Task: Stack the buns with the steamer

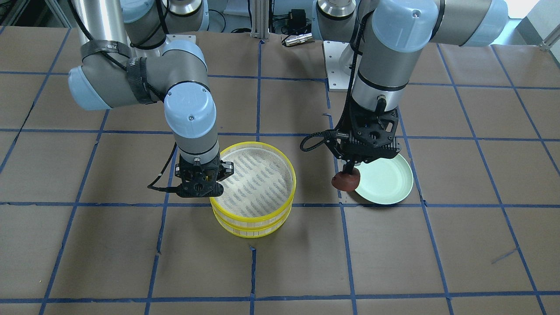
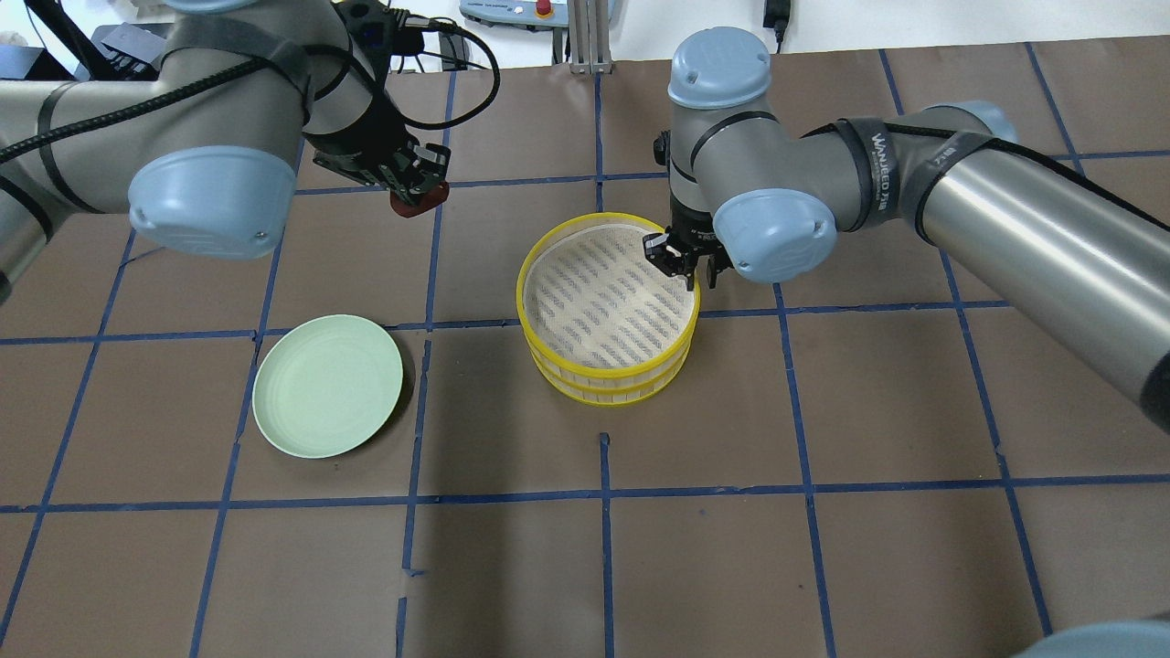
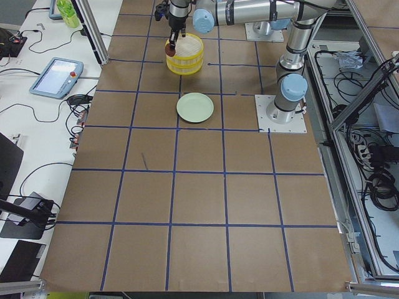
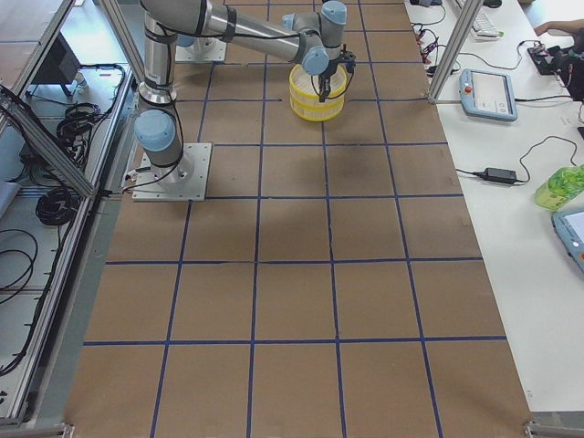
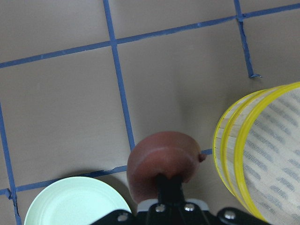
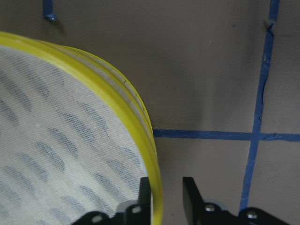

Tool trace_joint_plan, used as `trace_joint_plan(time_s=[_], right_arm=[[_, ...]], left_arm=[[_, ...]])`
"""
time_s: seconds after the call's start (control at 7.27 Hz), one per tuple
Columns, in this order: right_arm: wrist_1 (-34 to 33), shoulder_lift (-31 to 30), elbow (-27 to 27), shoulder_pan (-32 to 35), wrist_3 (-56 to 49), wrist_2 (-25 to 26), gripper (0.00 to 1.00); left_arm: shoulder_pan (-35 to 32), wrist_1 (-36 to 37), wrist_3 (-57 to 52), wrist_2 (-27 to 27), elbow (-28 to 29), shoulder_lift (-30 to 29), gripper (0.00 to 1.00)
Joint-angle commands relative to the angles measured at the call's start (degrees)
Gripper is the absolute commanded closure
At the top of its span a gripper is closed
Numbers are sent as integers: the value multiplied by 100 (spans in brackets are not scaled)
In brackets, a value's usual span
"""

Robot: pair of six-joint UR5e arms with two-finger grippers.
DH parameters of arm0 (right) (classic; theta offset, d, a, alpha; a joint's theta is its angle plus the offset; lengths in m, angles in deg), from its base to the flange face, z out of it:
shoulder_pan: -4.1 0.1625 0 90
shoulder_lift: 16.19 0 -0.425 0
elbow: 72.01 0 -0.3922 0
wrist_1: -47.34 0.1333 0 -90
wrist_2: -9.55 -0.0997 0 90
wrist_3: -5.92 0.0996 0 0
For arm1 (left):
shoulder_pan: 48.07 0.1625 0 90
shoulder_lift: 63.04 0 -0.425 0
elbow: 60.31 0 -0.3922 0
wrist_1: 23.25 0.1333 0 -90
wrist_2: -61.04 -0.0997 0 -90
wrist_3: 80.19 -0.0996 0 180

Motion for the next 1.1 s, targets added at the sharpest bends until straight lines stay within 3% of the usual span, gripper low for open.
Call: trace_joint_plan(time_s=[0.0,0.14,0.41,0.69,0.83,0.96], right_arm=[[565,-526,-276,-818,-94,-503,0],[1031,-843,-391,-1275,-278,-891,0],[1683,-1476,-593,-1604,-341,-799,0],[1897,-1707,-699,-1552,-332,-571,0],[1923,-1716,-691,-1544,-332,-561,0],[1950,-1725,-691,-1544,-341,-552,0]], left_arm=[[-28,60,31,232,2,-105,99],[-63,86,93,537,-51,-184,99],[-230,113,827,952,-104,-281,98],[-790,409,2074,962,-104,-552,98],[-1054,925,2567,944,-104,-824,89],[-1170,1244,3111,918,-113,-948,5]])
